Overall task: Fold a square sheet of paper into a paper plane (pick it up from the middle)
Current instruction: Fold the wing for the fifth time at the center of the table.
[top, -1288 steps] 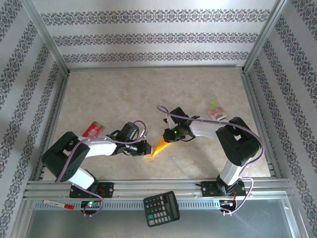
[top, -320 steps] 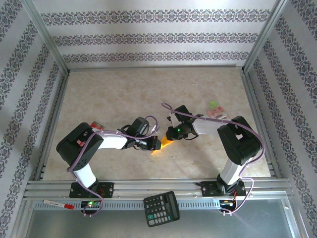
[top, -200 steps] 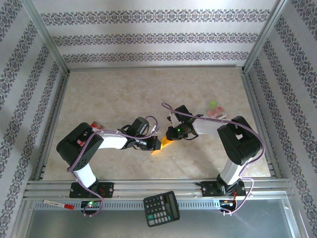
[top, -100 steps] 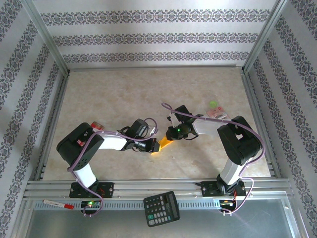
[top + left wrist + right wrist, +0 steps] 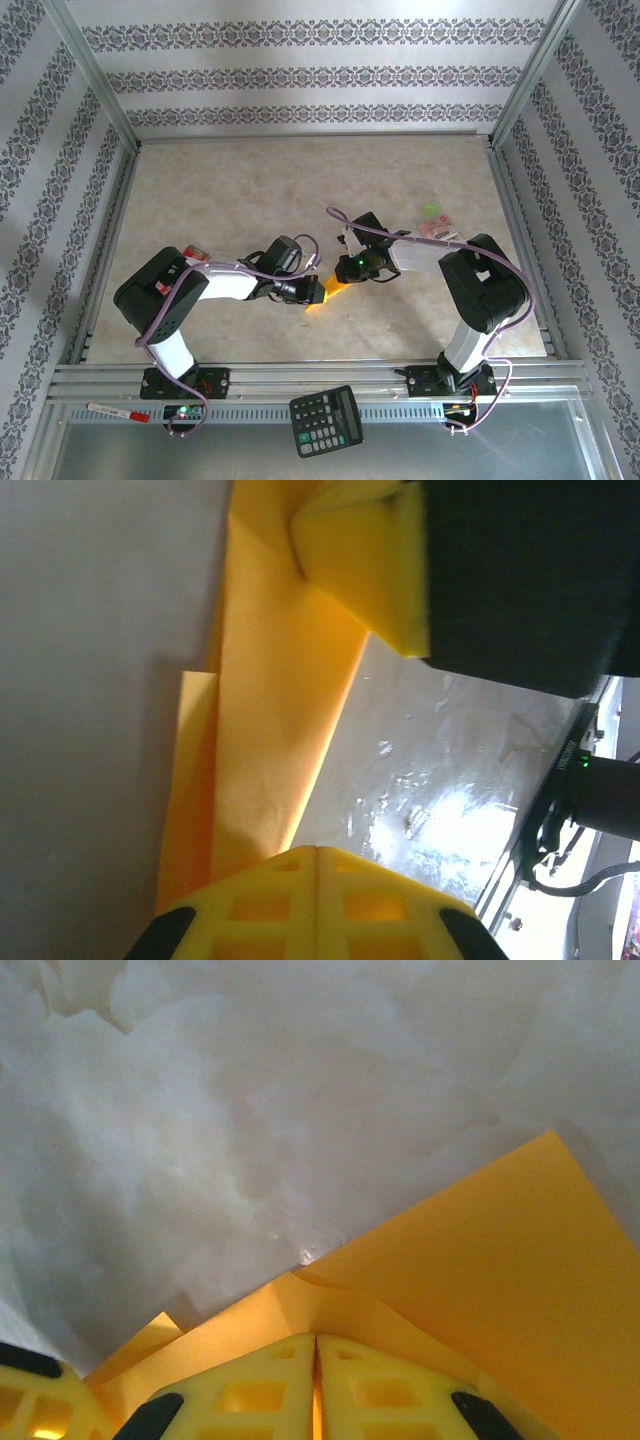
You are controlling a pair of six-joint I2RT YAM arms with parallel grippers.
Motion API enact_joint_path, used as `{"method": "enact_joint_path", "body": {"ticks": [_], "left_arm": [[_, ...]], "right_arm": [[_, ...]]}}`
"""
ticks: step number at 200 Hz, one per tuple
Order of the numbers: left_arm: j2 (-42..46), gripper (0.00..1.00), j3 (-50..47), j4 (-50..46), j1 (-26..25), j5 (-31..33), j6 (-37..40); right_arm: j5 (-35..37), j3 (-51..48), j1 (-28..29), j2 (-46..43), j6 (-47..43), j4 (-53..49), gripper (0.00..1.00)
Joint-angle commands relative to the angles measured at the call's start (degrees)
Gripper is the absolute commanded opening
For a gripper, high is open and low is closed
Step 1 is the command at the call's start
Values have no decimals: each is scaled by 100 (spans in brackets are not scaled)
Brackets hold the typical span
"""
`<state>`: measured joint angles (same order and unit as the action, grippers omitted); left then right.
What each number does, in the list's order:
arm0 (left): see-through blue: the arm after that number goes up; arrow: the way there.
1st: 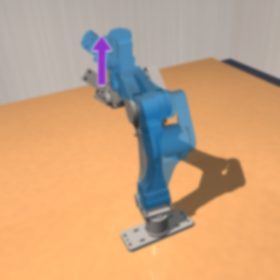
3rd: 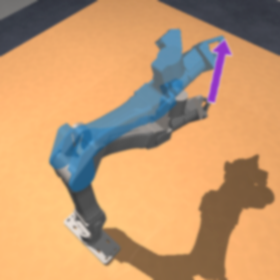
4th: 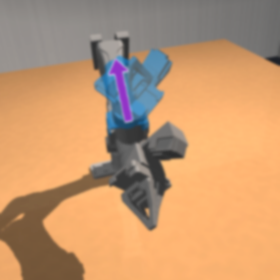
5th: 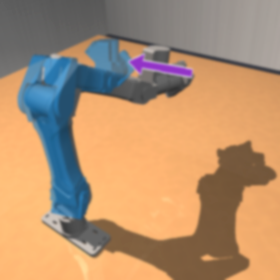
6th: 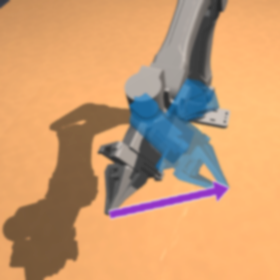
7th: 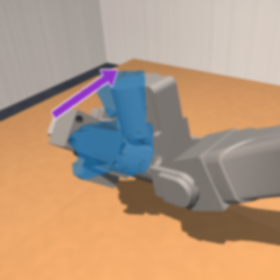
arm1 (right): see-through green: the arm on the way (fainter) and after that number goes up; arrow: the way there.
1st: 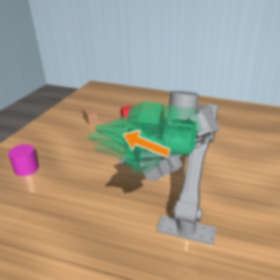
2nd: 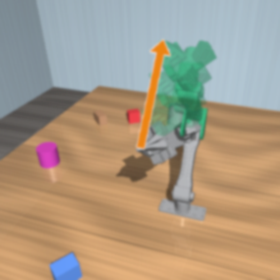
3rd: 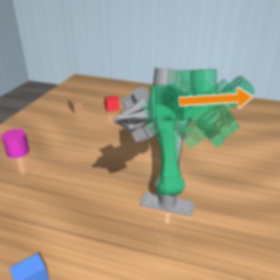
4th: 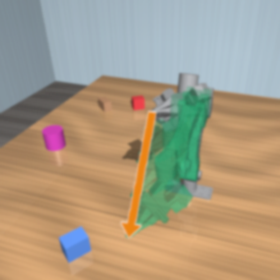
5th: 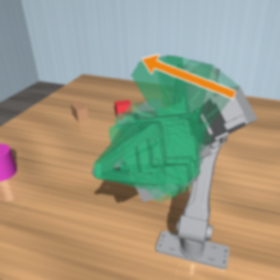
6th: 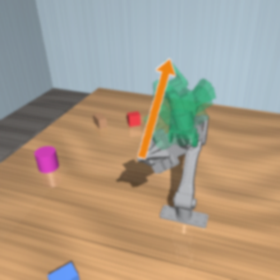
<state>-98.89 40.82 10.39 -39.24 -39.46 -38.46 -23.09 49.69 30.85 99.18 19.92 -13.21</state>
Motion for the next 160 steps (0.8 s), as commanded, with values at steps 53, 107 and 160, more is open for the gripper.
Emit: {"method": "enact_joint_path", "body": {"ticks": [53, 107, 160], "left_arm": [[-223, 2, -198, -74, 90, 185, 122], [-295, 0, -605, 273, 206, 149, -155], [-434, 0, -858, 592, 207, 149, -560]], "right_arm": [[384, -151, -62, 274, -94, -213, 11], [160, 255, -61, 128, -182, -397, 14], [-733, 287, -62, -567, 313, -142, 19]]}}
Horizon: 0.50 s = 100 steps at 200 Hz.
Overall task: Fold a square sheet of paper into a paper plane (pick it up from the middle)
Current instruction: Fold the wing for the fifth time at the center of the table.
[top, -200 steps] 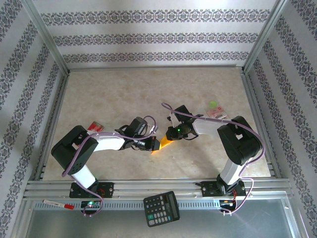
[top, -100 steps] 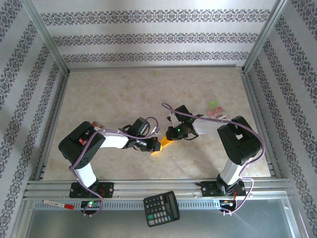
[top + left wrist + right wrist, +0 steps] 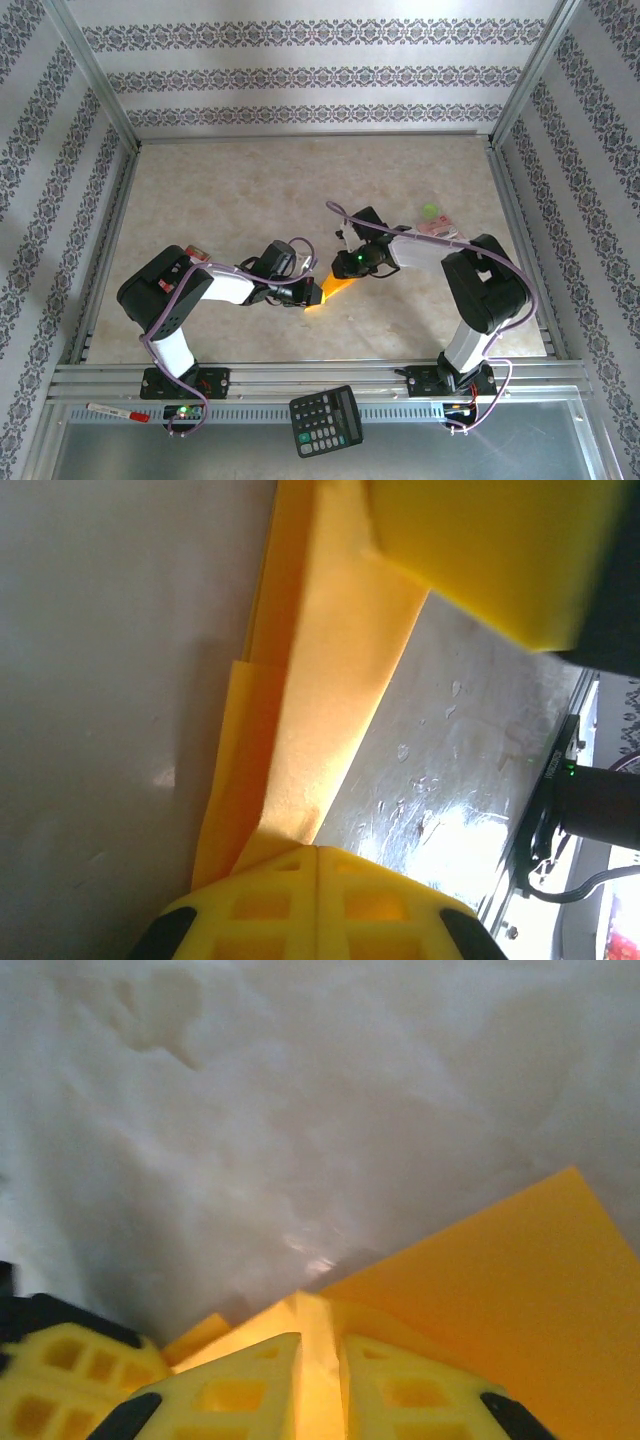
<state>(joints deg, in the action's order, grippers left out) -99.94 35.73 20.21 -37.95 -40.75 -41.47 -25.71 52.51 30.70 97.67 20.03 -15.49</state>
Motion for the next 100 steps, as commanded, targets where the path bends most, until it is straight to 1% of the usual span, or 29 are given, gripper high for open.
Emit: {"method": "enact_joint_path", "body": {"ticks": [1, 22, 46, 73, 100], "left_arm": [[-327, 0, -352, -388, 78, 278, -262], [-359, 0, -392, -294, 76, 269, -344], [-381, 0, -428, -232, 78, 252, -391], [-355, 0, -450, -249, 76, 234, -401], [-316, 0, -441, -309, 78, 243, -378]], "right_arm": [[-488, -13, -46, -433, 327, 101, 19], [-669, -445, -38, -725, 838, 554, 19], [-708, -1090, 93, -1076, 1561, 1322, 15], [-351, -1621, 331, -1330, 2237, 1991, 12], [-111, -1873, 530, -1200, 2658, 2528, 9]]}}
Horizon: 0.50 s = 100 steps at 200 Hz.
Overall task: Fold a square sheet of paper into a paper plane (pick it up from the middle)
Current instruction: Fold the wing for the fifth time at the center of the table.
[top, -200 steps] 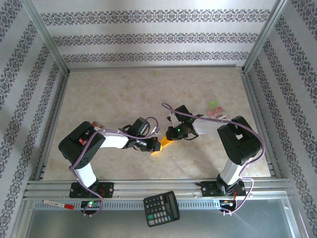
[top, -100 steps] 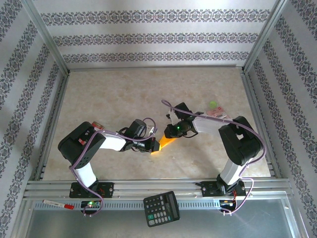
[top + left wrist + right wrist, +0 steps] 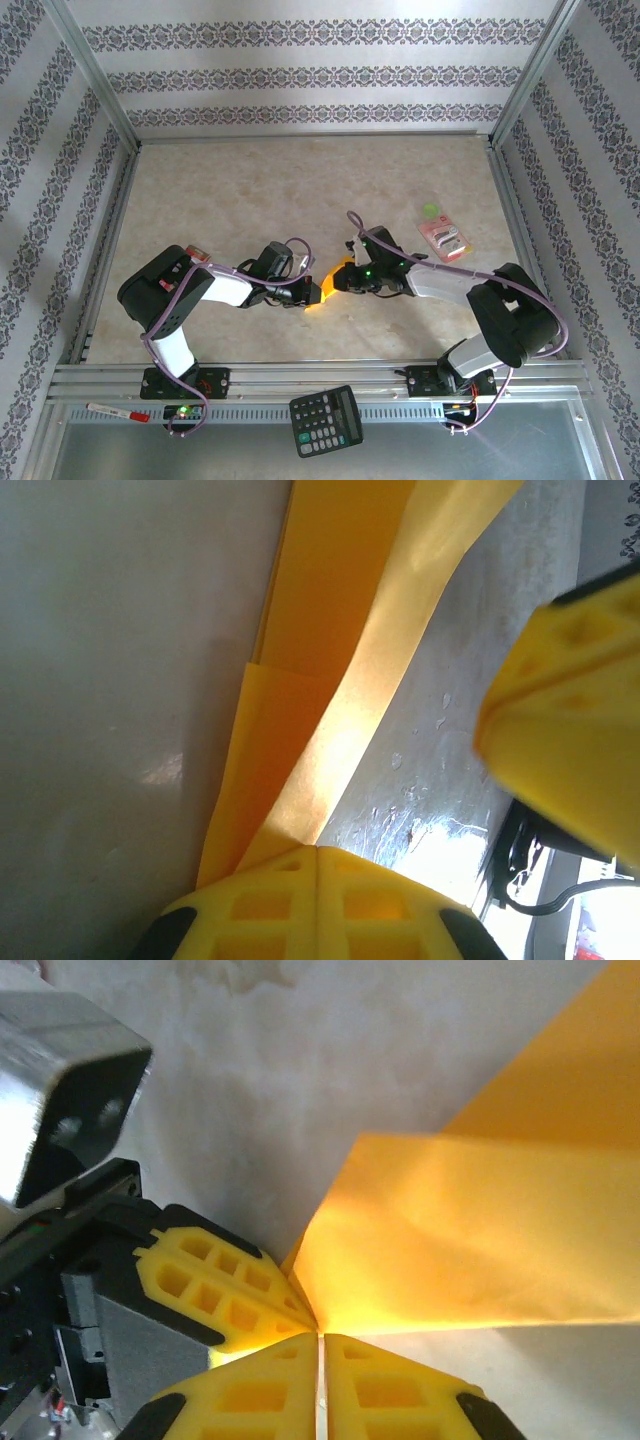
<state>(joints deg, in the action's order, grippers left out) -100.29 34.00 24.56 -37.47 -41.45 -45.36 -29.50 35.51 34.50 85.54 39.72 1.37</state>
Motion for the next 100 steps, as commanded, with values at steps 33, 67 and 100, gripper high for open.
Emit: {"method": "enact_joint_path", "body": {"ticks": [33, 67, 100], "left_arm": [[-272, 0, -243, -814, 30, 314, 53], [-263, 0, -215, -886, 30, 313, 81], [-245, 0, -193, -945, 29, 313, 98]], "right_arm": [[274, -263, 287, 342, 955, 1333, 9], [245, -245, 384, 607, 1061, 1553, 9], [299, -307, 393, 781, 1078, 1656, 9]]}}
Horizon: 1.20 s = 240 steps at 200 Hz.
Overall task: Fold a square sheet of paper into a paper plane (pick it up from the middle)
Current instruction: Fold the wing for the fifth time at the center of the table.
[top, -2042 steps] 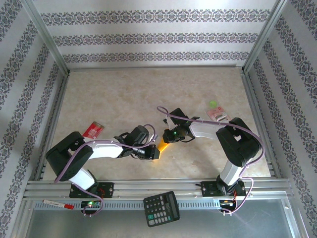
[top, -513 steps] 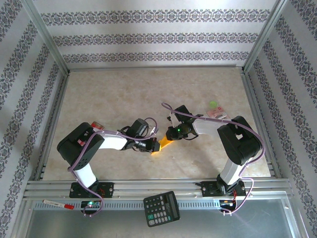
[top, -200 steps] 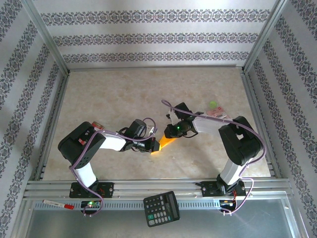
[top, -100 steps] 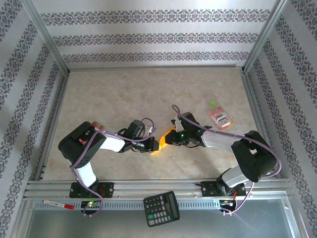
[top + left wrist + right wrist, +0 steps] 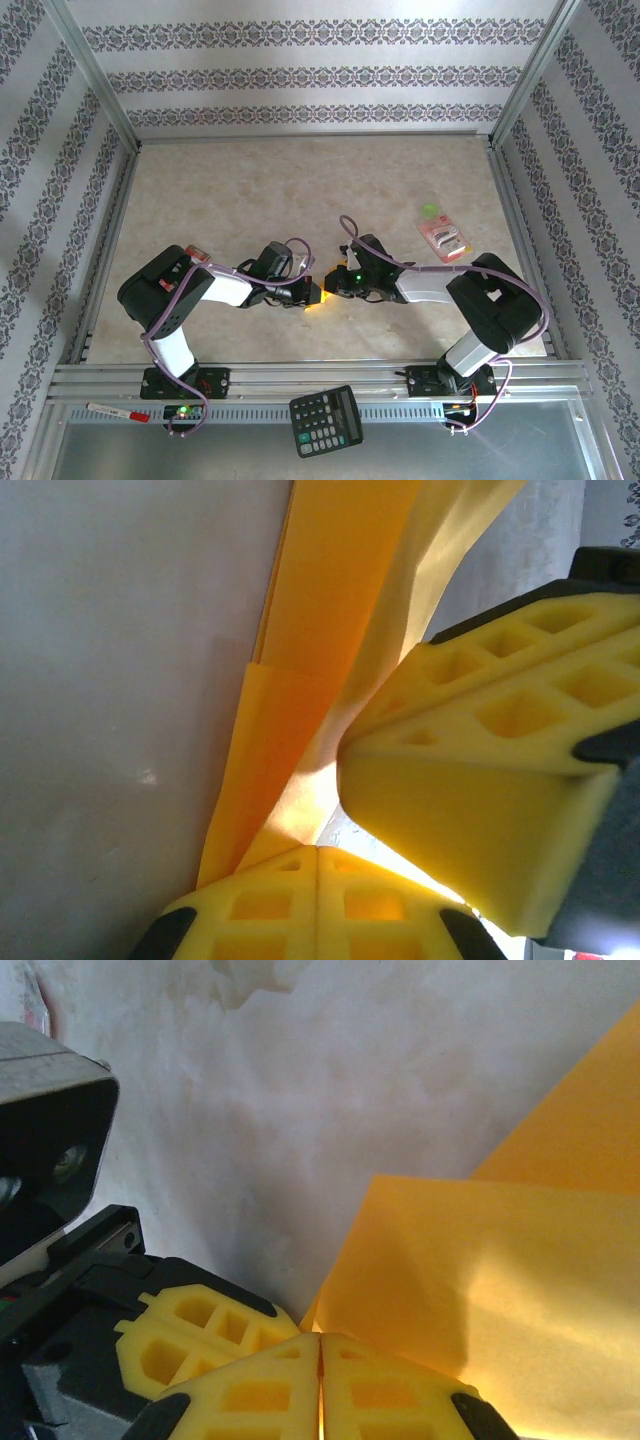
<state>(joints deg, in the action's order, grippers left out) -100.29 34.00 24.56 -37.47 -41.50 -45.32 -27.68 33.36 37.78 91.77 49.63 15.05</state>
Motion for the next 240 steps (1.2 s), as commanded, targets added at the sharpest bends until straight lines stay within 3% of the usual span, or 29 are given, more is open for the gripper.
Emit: {"method": "enact_joint_path", "body": {"ticks": [1, 145, 240], "left_arm": [[-245, 0, -197, -944, 30, 318, 94], [-357, 0, -262, -1053, 29, 344, 199], [-291, 0, -285, -1127, 30, 369, 228]], "right_arm": [[116, -93, 64, 171, 85, 288, 9], [-220, -102, -922, 697, -529, 78, 8], [80, -111, -2093, 713, -439, -438, 8]]}}
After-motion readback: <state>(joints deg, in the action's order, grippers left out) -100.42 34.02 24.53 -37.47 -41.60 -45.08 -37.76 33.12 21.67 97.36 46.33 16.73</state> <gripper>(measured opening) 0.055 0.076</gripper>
